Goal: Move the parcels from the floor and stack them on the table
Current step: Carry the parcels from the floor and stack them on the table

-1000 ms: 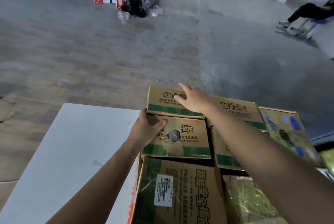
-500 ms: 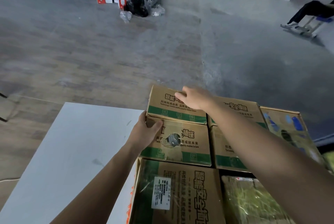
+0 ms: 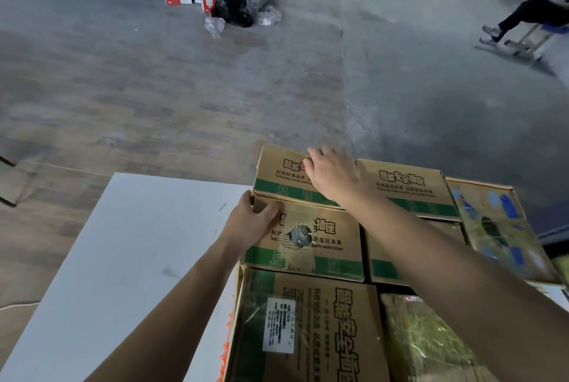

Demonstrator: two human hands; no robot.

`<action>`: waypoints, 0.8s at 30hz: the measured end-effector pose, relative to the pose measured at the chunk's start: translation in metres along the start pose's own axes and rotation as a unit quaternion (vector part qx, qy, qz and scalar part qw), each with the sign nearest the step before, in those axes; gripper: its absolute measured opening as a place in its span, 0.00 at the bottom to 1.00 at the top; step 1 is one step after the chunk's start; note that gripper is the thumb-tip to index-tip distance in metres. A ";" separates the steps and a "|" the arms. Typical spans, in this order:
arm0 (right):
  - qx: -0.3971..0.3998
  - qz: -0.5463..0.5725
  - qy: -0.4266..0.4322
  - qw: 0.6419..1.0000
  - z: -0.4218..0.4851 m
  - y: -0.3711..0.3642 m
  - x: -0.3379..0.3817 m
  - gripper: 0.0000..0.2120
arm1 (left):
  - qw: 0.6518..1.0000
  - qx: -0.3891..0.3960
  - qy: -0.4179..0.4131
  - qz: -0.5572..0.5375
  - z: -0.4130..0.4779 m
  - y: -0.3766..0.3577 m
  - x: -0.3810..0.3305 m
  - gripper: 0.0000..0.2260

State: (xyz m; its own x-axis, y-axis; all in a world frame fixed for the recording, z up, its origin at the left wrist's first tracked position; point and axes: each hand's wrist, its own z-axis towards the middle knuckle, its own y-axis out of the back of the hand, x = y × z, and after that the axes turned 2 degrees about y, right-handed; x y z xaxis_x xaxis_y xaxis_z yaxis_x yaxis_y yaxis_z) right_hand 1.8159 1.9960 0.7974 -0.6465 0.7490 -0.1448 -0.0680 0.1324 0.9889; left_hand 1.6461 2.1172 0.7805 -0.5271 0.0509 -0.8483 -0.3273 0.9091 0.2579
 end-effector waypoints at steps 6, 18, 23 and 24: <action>0.002 0.058 0.013 0.998 -0.047 0.011 0.014 0.21 | 1.000 0.020 -0.015 0.015 -0.018 0.016 -0.003 0.30; 0.008 0.131 -0.072 0.989 -0.174 0.008 0.027 0.25 | 0.996 0.081 -0.034 -0.014 -0.076 0.005 0.034 0.12; 0.010 0.189 -0.108 0.976 -0.186 0.006 0.028 0.28 | 0.999 0.050 -0.013 0.000 -0.080 -0.001 0.041 0.19; 0.016 0.192 -0.105 0.976 -0.186 0.006 0.028 0.28 | 0.999 0.043 -0.009 0.004 -0.080 -0.003 0.041 0.19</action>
State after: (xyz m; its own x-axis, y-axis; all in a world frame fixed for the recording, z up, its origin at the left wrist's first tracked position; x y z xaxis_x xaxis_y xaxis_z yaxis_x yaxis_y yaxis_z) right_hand 1.6558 1.8972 0.8052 -0.4496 0.8634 0.2288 0.1740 -0.1667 0.9705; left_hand 1.5624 2.0837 0.7827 -0.5154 0.0644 -0.8545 -0.2549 0.9405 0.2246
